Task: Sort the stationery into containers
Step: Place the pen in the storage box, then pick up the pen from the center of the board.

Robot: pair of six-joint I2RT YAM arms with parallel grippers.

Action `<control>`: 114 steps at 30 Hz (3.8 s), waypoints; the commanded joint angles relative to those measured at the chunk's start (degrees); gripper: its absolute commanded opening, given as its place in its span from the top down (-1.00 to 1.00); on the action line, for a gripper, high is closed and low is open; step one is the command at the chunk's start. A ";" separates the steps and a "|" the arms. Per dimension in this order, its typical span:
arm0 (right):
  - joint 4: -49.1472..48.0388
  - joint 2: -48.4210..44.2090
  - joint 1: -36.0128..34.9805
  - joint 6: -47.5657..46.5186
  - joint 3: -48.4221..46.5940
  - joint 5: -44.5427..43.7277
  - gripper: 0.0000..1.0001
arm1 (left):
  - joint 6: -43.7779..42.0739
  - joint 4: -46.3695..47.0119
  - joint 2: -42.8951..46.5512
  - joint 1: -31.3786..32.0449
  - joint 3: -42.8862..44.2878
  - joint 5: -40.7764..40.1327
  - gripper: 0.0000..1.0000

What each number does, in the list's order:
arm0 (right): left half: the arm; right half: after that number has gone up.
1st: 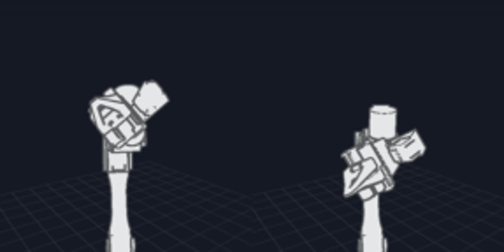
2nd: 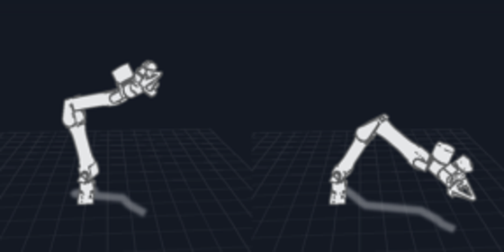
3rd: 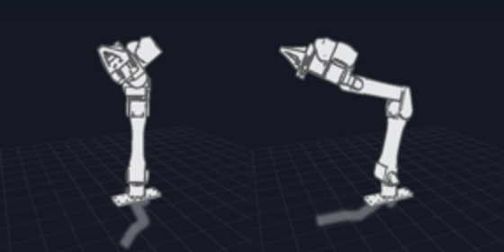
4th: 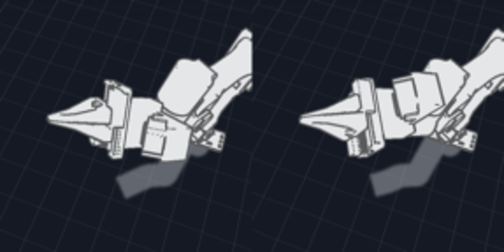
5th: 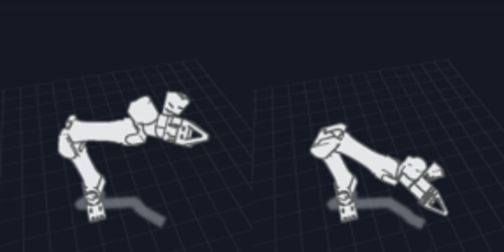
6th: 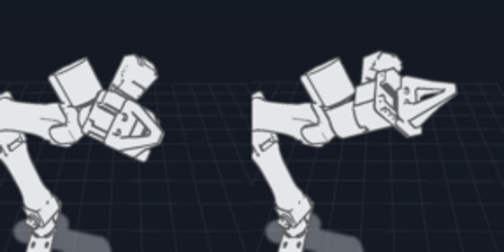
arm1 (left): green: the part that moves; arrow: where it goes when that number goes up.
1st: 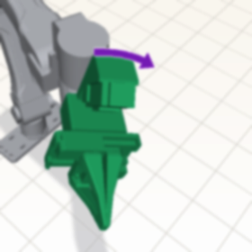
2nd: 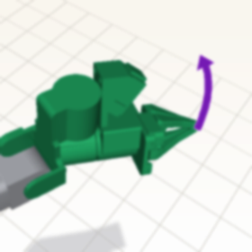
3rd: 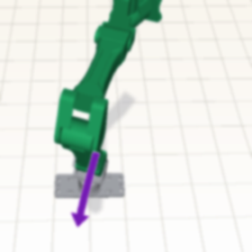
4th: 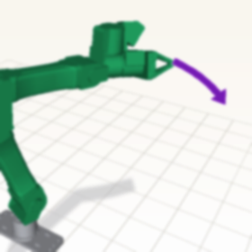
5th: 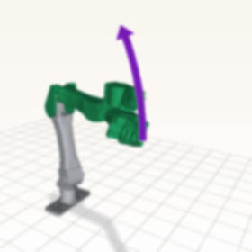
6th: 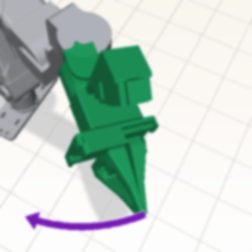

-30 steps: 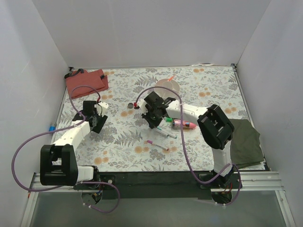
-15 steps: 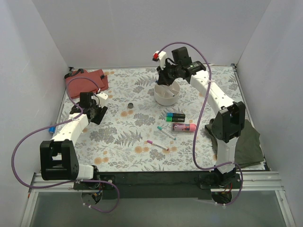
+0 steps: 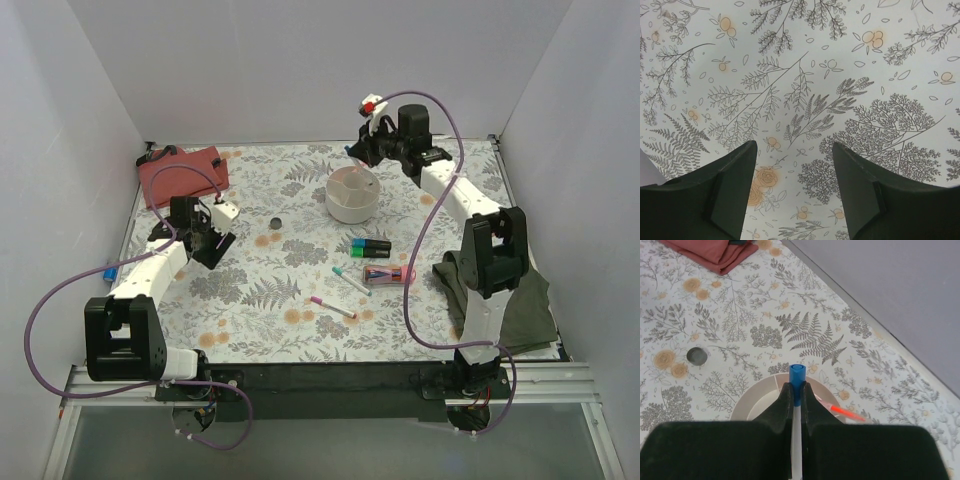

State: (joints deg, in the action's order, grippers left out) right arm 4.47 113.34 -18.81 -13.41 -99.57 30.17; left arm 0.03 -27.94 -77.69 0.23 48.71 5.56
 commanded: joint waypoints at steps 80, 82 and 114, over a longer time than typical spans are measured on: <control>31.28 -15.26 -8.07 -20.86 16.69 14.76 -0.02 | 14.11 4.99 -11.17 0.21 10.44 2.79 -0.19; 33.32 -14.99 -11.93 -19.82 18.44 9.92 -0.03 | 15.08 5.53 -10.99 0.21 10.53 2.87 -0.19; 27.26 -2.42 -25.31 -8.65 21.43 -20.60 0.00 | 16.67 7.73 -5.81 6.54 2.62 3.84 -0.20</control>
State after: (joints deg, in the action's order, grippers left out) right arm 32.91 109.75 -44.05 -23.20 -77.82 10.48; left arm 17.37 -20.82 -86.48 6.57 52.64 9.89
